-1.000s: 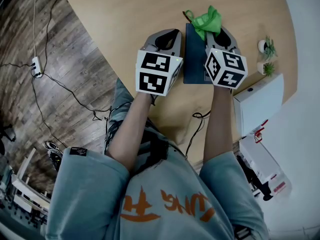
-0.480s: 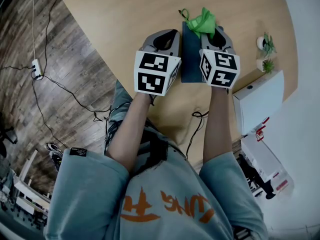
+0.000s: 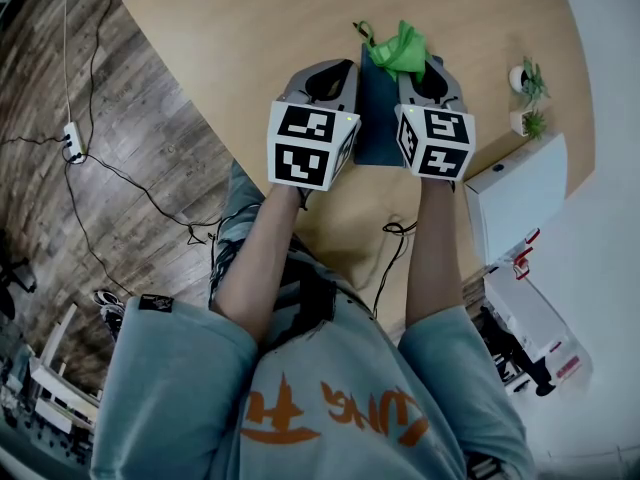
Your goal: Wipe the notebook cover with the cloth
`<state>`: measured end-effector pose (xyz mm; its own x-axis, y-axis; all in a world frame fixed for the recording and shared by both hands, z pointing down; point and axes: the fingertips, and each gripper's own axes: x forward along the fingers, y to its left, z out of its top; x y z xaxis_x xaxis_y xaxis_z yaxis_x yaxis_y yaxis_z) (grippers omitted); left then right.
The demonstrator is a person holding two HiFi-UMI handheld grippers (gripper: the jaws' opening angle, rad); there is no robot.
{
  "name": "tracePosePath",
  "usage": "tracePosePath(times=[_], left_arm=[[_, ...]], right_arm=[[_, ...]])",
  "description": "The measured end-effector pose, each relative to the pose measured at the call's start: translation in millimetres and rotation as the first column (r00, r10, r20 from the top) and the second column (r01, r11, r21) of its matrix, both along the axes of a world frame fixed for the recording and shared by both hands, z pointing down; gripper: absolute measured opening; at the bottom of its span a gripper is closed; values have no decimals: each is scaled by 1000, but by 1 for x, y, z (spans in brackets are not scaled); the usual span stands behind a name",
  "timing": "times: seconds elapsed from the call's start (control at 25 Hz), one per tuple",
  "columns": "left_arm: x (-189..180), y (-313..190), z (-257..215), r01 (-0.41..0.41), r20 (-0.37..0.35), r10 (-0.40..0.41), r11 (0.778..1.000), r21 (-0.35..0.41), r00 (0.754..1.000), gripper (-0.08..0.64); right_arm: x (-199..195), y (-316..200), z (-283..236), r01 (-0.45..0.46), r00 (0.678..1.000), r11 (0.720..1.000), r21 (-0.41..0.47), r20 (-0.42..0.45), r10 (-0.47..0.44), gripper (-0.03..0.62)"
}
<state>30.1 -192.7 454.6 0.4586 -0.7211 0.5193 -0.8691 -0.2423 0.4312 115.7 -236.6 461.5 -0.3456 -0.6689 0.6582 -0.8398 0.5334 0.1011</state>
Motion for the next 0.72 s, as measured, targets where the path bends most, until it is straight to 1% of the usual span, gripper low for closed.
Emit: tracePosePath(times=[0.72], left_arm=[[10, 17, -2, -17, 1, 17, 1000, -1, 1000, 15]], right_arm=[[11, 34, 0, -24, 999, 1000, -14, 20, 24, 66]])
